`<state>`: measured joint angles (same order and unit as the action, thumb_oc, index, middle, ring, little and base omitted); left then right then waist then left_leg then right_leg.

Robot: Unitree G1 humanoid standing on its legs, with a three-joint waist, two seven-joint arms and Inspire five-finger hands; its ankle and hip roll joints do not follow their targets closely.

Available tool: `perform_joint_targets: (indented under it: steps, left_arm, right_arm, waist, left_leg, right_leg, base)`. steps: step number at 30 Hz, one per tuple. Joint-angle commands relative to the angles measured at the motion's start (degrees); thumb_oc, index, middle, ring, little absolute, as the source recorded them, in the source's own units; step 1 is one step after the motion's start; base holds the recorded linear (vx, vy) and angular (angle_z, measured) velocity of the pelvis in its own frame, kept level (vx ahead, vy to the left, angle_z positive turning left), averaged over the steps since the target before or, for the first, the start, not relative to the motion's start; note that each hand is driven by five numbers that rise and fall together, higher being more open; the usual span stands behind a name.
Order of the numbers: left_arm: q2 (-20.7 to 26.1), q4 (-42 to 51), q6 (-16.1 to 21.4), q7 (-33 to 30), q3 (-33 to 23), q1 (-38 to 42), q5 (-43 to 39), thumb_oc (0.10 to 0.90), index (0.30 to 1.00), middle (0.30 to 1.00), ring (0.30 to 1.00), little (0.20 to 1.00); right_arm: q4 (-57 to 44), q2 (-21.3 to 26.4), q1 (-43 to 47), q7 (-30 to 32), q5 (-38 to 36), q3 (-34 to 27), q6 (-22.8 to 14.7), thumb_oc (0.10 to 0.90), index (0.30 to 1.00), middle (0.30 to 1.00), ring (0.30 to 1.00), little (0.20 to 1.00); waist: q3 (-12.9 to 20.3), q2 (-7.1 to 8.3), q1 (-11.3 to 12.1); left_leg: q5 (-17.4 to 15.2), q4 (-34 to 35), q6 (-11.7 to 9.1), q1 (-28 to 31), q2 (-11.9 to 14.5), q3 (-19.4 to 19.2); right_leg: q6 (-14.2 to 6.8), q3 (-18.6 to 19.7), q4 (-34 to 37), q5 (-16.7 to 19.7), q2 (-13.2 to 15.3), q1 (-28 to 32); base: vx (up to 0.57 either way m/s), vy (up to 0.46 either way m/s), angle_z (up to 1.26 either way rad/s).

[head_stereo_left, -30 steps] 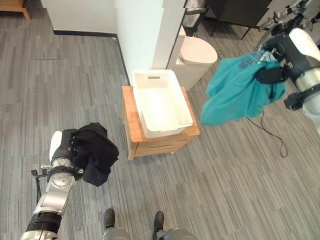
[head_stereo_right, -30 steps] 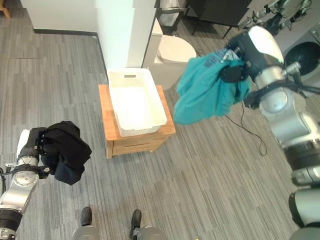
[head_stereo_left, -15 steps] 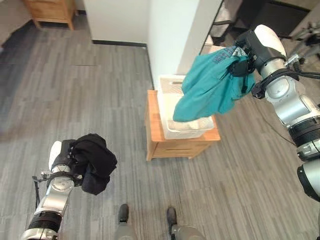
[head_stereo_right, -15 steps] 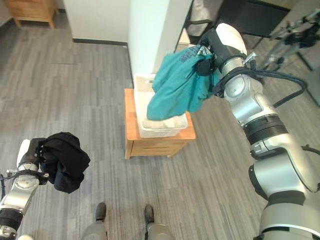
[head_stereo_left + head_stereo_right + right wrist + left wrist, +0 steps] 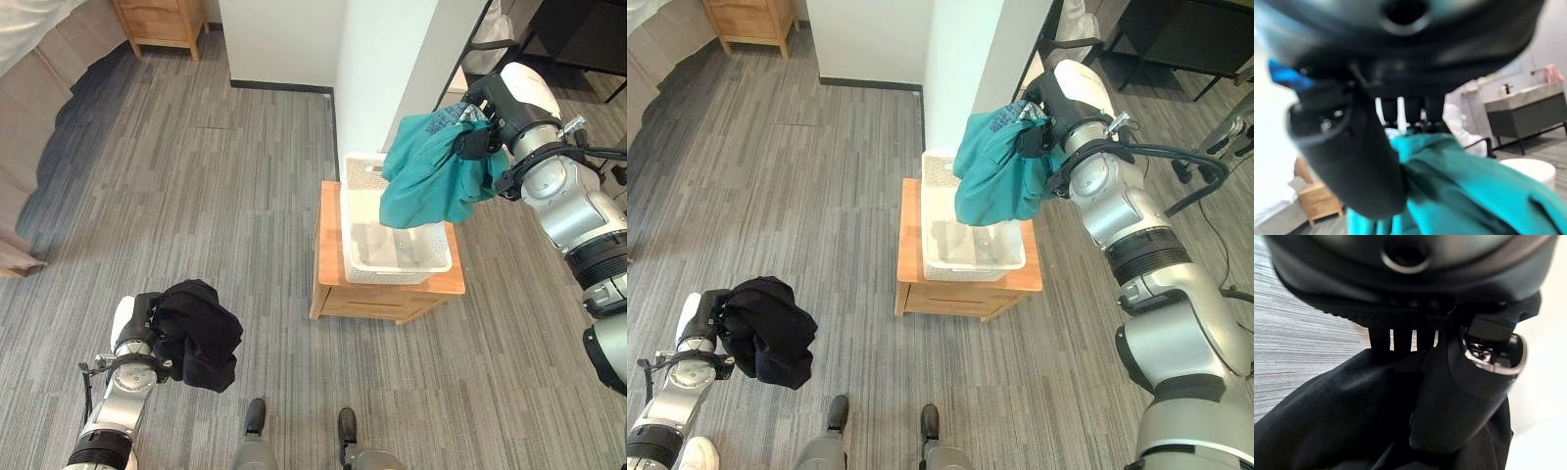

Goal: Pick up bed clothes into laundry basket.

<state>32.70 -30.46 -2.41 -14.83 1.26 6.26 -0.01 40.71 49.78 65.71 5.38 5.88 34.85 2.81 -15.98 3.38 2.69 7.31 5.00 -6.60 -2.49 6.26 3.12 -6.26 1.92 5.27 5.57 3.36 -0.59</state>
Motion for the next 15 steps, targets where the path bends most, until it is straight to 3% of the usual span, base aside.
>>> perform_joint_targets:
  steps: [1,9,10,15]
  left_arm:
    - [5.0,6.0,5.5,-3.4,0.0,2.7,-0.1,0.400,0.300,0.300,0.300,0.300]
    - [4.6,6.4,6.0,-4.0,1.8,5.0,-0.5,0.400,0.300,0.300,0.300,0.300]
    - [4.6,6.6,6.3,-4.1,2.7,6.0,-0.7,0.400,0.300,0.300,0.300,0.300]
    - [4.3,6.4,6.8,-4.4,3.6,7.2,-1.0,0.400,0.300,0.300,0.300,0.300]
  right_arm:
    - [1.7,2.2,10.3,4.6,-0.5,2.2,-1.8,0.400,0.300,0.300,0.300,0.300]
    - [7.7,-1.5,10.3,4.9,-0.6,2.4,-1.6,0.400,0.300,0.300,0.300,0.300]
    - [9.5,-1.5,11.1,5.2,-0.4,3.1,-1.7,0.400,0.300,0.300,0.300,0.300]
    - [12.7,-0.5,12.9,5.4,-0.9,4.1,-1.9,0.400,0.300,0.300,0.300,0.300]
  waist:
    - [4.2,1.42,1.0]
    - [1.0,-2.18,1.8]
    - [0.3,-3.11,2.0]
    - [-0.7,-4.61,2.1]
  left_leg:
    - [-7.1,0.0,0.7,2.0,-2.3,-2.5]
    - [-5.1,0.0,0.2,-2.7,-2.8,-2.3]
    - [-4.6,0.0,0.0,-4.0,-2.9,-2.4]
    - [-3.6,0.0,-0.7,-6.3,-3.0,-2.6]
  right_leg:
    - [-1.1,0.1,-0.3,-1.1,1.1,-4.2]
    - [-0.9,0.0,-0.3,-0.2,1.0,-8.7]
    - [-0.9,-0.4,-0.3,-0.1,1.1,-9.8]
    - [-1.0,-1.2,-0.3,0.1,1.3,-11.6]
  base:
    - [-0.02,-0.012,0.07]
    - [-0.04,-0.009,0.01]
    - [-0.04,-0.010,0.01]
    - [-0.02,-0.016,0.03]
